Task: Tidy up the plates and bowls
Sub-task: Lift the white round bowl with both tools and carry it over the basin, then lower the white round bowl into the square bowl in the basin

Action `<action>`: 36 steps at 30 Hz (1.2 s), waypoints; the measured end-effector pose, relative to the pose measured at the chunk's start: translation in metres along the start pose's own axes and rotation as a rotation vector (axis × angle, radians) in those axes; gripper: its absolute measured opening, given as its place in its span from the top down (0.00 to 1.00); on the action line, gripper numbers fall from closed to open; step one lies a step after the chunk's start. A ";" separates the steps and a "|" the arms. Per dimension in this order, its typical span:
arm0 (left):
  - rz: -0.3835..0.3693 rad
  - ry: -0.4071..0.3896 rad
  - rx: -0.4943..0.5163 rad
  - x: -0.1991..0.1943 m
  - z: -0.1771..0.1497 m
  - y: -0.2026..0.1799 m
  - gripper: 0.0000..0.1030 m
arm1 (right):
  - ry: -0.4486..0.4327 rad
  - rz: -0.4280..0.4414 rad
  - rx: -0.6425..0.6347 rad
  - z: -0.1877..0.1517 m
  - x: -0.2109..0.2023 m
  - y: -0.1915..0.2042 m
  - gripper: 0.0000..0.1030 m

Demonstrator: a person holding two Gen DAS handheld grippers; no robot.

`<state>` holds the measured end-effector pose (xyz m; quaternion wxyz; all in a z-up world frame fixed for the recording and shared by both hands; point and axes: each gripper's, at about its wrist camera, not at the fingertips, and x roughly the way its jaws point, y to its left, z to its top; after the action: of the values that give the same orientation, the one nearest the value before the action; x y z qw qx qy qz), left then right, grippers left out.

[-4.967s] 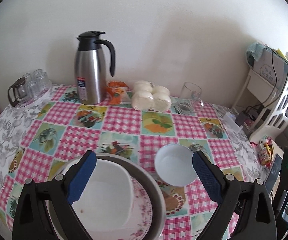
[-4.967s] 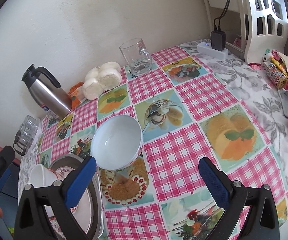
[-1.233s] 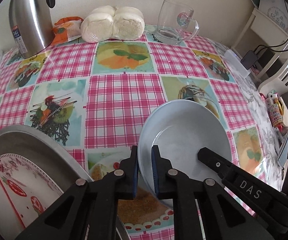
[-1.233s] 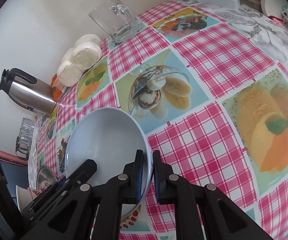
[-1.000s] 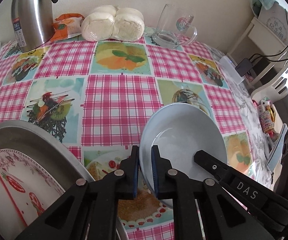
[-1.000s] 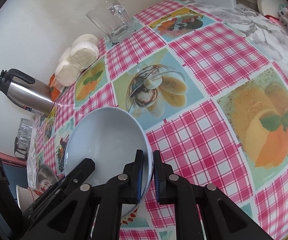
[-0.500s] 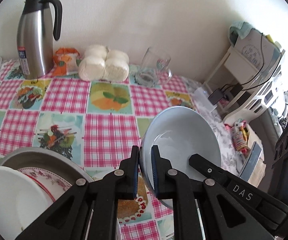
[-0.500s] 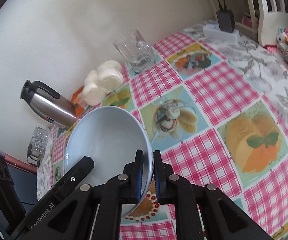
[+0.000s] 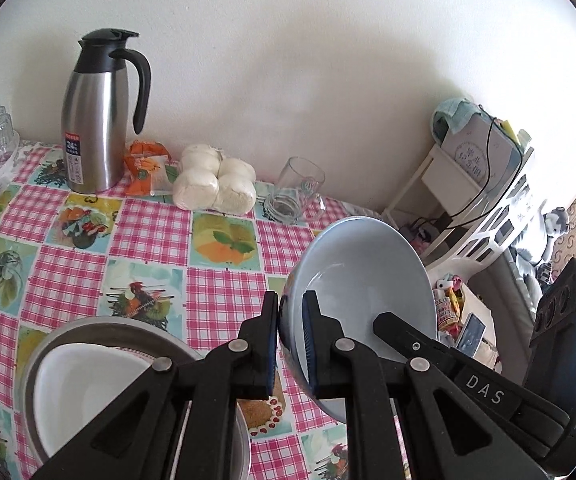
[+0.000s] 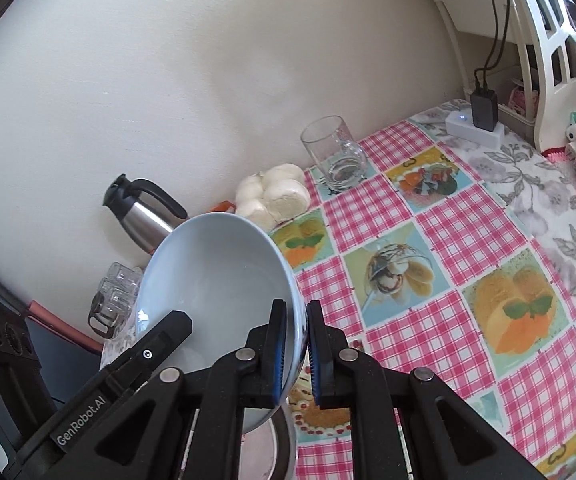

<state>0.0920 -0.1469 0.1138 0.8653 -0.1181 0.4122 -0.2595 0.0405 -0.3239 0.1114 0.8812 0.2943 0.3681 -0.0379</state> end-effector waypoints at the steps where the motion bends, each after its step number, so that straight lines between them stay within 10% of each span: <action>1: 0.003 -0.007 0.000 -0.005 0.001 0.002 0.88 | -0.004 0.006 -0.007 -0.001 -0.002 0.005 0.89; 16: 0.027 -0.131 -0.102 -0.082 0.004 0.053 0.88 | -0.013 0.083 -0.119 -0.024 -0.018 0.083 0.89; 36: 0.106 -0.081 -0.210 -0.104 -0.022 0.114 0.88 | 0.113 0.079 -0.216 -0.068 0.014 0.133 0.88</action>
<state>0.0608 0.0059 0.1201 0.8767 -0.1963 0.4075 -0.1637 0.0460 -0.1748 0.1292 0.8865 0.2138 0.4070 0.0532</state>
